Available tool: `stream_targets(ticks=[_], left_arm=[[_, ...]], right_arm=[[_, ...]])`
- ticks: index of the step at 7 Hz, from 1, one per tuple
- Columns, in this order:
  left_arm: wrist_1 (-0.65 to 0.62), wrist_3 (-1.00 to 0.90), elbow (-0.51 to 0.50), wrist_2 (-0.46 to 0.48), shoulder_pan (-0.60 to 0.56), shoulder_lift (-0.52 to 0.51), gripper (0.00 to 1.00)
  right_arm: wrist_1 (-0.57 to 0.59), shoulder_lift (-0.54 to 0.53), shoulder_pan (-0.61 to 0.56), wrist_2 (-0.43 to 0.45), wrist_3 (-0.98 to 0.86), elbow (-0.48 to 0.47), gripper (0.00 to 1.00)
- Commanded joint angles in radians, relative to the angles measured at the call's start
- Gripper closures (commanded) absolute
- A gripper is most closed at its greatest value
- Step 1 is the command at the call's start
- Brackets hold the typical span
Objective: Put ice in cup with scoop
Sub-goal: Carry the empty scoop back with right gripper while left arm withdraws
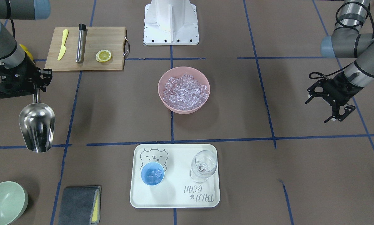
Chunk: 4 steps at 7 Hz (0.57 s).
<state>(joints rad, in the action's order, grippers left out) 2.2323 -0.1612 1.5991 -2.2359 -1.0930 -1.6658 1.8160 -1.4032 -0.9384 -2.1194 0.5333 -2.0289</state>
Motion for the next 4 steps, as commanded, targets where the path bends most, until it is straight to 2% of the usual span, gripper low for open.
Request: stream_targets(ticks=[1,3,4], left_arm=[[-0.248,0.009,0.041,0.005,-0.083,-0.014,0.0],[-0.258,-0.001,0.024,-0.002,-0.12,0.0,0.0],[-0.287,-0.001,0.01,-0.007,-0.14,0.0,0.0]], right_arm=[[-0.233,-0.176,0.003,-0.001,0.091,-0.007,1.0],[-0.384,-0.249,0.051,0.001,0.247,0.01,1.0],[-0.47,-0.273,0.093,0.037,0.322,0.018,1.0]])
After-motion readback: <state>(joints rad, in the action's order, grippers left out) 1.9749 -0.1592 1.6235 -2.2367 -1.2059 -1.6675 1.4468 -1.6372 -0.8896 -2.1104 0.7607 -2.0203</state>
